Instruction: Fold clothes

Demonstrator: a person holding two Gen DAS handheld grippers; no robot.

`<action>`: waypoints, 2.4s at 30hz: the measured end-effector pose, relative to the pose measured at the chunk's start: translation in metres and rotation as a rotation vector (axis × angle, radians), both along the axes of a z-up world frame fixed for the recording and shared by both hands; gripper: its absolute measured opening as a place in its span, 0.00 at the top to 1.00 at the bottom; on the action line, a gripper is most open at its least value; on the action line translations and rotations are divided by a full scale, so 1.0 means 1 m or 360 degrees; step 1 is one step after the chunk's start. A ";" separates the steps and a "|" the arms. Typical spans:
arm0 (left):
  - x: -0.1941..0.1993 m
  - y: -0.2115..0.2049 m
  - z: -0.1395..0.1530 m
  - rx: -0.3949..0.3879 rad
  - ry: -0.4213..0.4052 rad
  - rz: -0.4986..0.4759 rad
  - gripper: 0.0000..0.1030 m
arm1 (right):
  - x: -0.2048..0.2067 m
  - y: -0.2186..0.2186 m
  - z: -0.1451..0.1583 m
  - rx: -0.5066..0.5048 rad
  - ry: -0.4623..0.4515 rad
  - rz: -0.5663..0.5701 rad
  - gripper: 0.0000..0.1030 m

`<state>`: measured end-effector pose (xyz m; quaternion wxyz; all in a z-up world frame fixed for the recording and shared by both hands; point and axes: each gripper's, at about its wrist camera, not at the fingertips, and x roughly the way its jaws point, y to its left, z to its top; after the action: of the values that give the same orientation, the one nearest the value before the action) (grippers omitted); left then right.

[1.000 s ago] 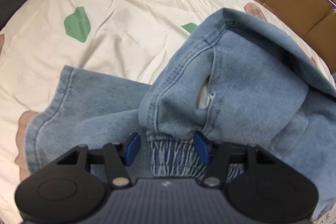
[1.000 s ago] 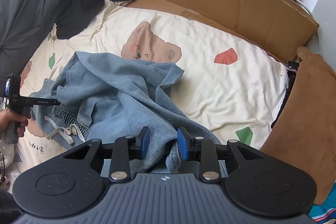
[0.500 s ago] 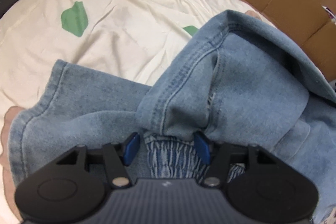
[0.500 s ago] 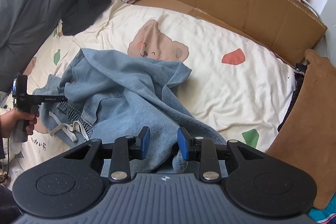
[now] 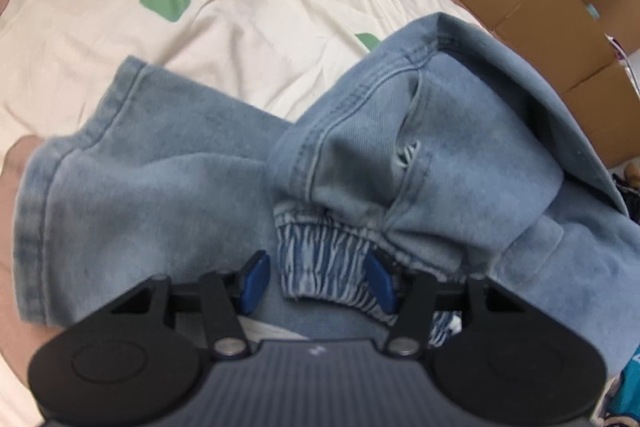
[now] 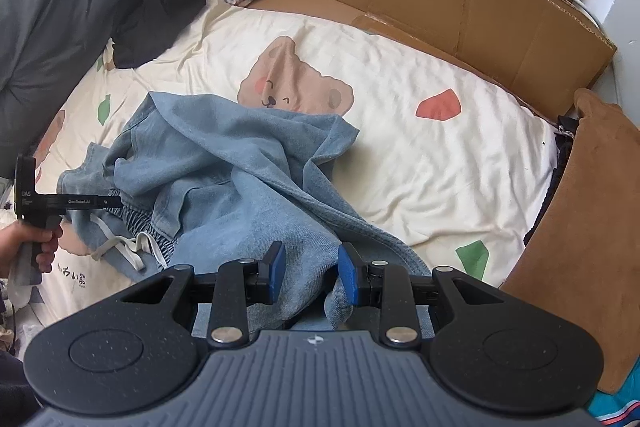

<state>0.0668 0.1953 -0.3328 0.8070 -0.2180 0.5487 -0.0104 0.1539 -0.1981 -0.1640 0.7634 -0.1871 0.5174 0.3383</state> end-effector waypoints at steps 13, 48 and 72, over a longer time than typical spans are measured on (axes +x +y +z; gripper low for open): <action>0.010 0.001 0.059 0.0088 -0.0091 -0.0064 0.86 | -0.007 -0.005 0.010 0.0029 -0.0005 -0.0017 0.65; 0.247 -0.009 0.116 0.0575 -0.0289 -0.0322 0.83 | -0.005 0.001 -0.008 0.0003 0.0060 0.0025 0.65; 0.121 0.035 0.034 0.0356 -0.0007 -0.0301 0.70 | -0.005 0.007 -0.010 -0.0027 0.0050 0.0057 0.65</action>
<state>0.1881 0.2301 -0.2987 0.8230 -0.0740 0.5626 -0.0257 0.1491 -0.1910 -0.1743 0.7475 -0.1975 0.5287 0.3503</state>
